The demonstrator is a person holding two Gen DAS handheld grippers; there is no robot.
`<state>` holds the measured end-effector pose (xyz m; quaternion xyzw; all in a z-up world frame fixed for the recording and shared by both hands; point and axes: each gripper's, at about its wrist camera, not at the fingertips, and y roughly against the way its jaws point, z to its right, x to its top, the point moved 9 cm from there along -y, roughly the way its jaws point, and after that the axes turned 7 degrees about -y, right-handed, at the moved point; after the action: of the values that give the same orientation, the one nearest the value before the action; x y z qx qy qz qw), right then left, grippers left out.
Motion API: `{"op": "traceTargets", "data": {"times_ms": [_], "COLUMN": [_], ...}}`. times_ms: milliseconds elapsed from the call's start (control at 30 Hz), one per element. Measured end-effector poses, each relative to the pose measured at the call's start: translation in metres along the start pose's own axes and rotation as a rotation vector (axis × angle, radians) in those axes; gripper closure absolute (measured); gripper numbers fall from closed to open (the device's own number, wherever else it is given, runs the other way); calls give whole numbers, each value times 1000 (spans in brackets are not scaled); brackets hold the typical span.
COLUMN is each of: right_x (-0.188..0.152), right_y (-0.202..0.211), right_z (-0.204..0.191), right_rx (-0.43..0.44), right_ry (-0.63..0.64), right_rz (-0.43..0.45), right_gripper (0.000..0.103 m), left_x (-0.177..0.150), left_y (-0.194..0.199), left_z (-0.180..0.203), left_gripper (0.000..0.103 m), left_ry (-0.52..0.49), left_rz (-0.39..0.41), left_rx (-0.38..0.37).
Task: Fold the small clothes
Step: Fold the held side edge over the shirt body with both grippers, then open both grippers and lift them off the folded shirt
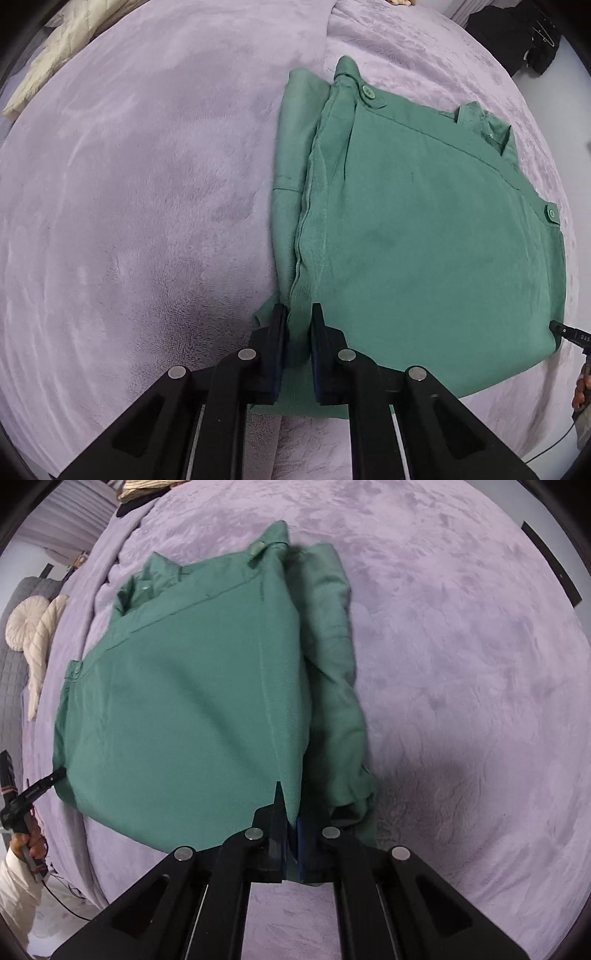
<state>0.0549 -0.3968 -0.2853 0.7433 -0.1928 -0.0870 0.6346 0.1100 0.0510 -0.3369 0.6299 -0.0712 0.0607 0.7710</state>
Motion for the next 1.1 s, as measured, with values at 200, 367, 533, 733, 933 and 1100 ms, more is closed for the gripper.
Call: {"op": "traceTargets", "data": {"times_ms": [200, 367, 533, 733, 933, 1100], "right_x": [0, -2, 5, 42, 59, 55], "right_y": [-19, 2, 41, 44, -15, -20], "right_z": [2, 5, 1, -34, -23, -8], "right_rx": [-21, -47, -19, 23, -42, 5], "right_ry": [18, -20, -82, -73, -76, -107], "right_rz": [-10, 4, 114, 185, 111, 96], "right_gripper": [101, 100, 97, 97, 98, 103], "left_x": [-11, -16, 8, 68, 77, 72], "left_y": [-2, 33, 63, 34, -26, -16], "left_z": [7, -7, -14, 21, 13, 10], "left_gripper": [88, 88, 88, 88, 88, 88], "left_ry": [-117, -98, -41, -120, -97, -122], "left_rz": [0, -2, 67, 103, 12, 19], "left_rx": [81, 138, 140, 170, 233, 222]}}
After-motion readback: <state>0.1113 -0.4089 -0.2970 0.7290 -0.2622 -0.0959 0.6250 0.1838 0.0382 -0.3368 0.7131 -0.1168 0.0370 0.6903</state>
